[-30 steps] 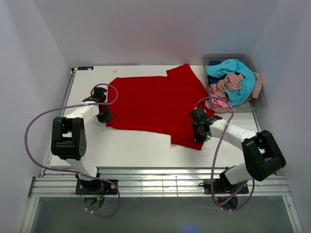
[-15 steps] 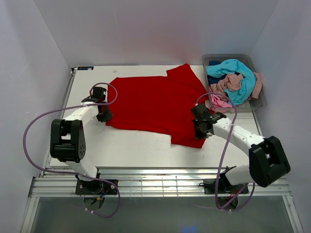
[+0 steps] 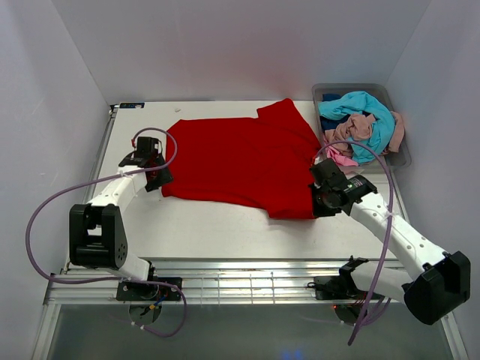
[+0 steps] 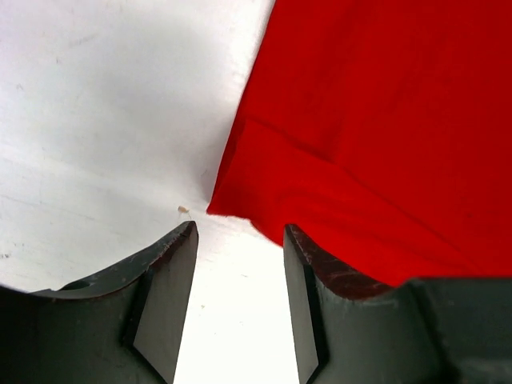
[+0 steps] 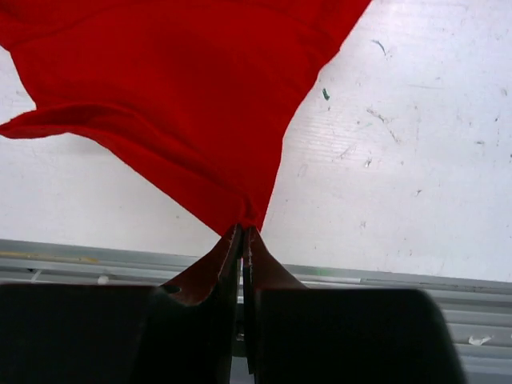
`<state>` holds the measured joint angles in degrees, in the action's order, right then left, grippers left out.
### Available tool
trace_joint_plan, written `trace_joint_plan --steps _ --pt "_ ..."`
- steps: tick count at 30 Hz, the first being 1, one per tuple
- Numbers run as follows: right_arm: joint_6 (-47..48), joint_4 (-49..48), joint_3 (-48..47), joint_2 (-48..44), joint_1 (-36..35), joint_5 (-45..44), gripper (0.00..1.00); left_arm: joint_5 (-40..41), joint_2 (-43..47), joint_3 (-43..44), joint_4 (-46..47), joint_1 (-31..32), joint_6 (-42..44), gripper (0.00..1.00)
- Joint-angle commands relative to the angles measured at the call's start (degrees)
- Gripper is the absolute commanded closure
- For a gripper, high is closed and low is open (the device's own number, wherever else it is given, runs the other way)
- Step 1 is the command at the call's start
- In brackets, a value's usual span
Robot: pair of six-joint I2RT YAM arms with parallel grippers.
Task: Fold and stack the t-shirts
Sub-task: Grap the side of the flattened tshirt closest away from the robot with both arms
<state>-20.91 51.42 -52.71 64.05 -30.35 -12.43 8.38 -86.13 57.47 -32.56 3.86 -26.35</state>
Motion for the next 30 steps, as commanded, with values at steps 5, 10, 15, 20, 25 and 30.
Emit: trace_joint_plan --steps 5,10,15,20,25,30 --pt "-1.6 9.5 -1.4 -6.2 0.1 0.0 0.92 -0.5 0.4 -4.4 4.5 -0.2 -0.4 0.43" --pt "-2.6 9.5 0.2 -7.5 0.2 0.2 0.92 -1.0 -3.1 -2.6 7.0 -0.3 -0.5 0.46" --pt "-3.4 8.9 0.5 -8.1 0.2 0.8 0.92 -0.7 -4.7 -0.2 7.9 -0.3 -0.5 0.47" --pt "-3.4 8.7 0.2 -7.2 0.2 0.1 0.92 -3.0 -6.6 0.2 7.4 -0.2 -1.9 0.54" --pt "-3.1 8.1 -0.3 -6.1 0.1 0.1 0.92 -4.3 -5.8 -1.7 7.4 -0.2 -2.8 0.69" --pt "-2.8 7.5 -0.6 -5.2 0.2 0.4 0.92 -4.5 -4.1 -4.0 6.5 -0.2 -2.7 0.69"
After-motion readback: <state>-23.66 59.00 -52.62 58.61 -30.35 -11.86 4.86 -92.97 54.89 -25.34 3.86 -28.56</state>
